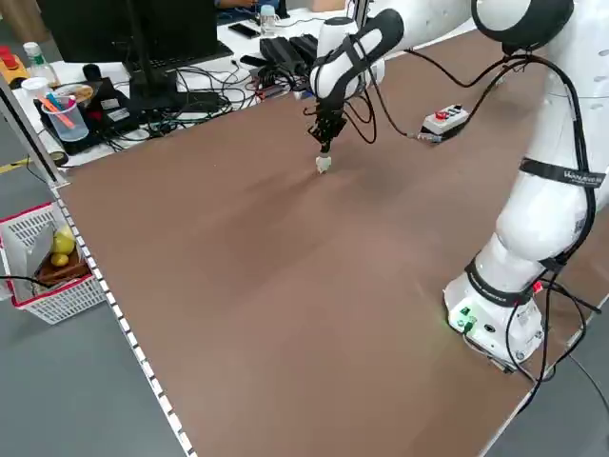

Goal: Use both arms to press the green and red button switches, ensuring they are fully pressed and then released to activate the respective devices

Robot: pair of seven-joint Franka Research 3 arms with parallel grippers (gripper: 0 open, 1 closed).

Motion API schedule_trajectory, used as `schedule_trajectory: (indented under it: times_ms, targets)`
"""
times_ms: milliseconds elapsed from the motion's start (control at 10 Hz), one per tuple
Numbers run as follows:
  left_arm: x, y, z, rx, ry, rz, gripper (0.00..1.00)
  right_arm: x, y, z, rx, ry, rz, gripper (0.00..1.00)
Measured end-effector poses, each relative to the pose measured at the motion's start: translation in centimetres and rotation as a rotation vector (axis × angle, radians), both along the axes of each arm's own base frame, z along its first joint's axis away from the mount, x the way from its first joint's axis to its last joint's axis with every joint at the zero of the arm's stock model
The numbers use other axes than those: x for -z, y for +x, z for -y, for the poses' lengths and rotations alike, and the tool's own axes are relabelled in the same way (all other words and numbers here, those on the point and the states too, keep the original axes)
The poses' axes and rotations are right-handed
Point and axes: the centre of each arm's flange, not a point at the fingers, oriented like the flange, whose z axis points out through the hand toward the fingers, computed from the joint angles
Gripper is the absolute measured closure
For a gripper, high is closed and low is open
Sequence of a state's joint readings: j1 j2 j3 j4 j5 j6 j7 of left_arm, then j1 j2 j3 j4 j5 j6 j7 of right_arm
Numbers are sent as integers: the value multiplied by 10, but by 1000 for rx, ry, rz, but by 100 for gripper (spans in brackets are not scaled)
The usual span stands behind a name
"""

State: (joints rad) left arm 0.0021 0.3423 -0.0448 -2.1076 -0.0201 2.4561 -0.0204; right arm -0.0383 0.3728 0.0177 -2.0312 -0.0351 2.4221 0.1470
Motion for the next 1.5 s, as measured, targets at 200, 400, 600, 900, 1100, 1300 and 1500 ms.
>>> schedule_trajectory:
  times_ms: [200, 400, 600, 900, 1100, 1300, 1500]
  targets:
    - [0, 0, 0, -19, 0, 1, 99, -1, 1, -1, -1, 0, 2, 99]
    - [0, 0, 0, -20, 0, 2, 99, 0, 1, 0, -1, 0, 3, 99]
    - [-1, 1, 0, -21, 0, 5, 99, 3, 1, -1, -1, 1, 1, 99]
    - [-6, 5, -1, -22, -1, 18, 99, 5, 1, 0, -1, 1, -2, 99]
    - [-10, 5, -1, -21, 1, -41, 99, 5, 1, 0, -1, 1, -2, 99]
    - [-22, 10, -1, -20, 1, -74, 99, 5, 1, 0, 0, 1, -2, 99]
    - [-41, 17, -1, -19, 1, -80, 99, 5, 1, 0, 0, 1, -2, 99]
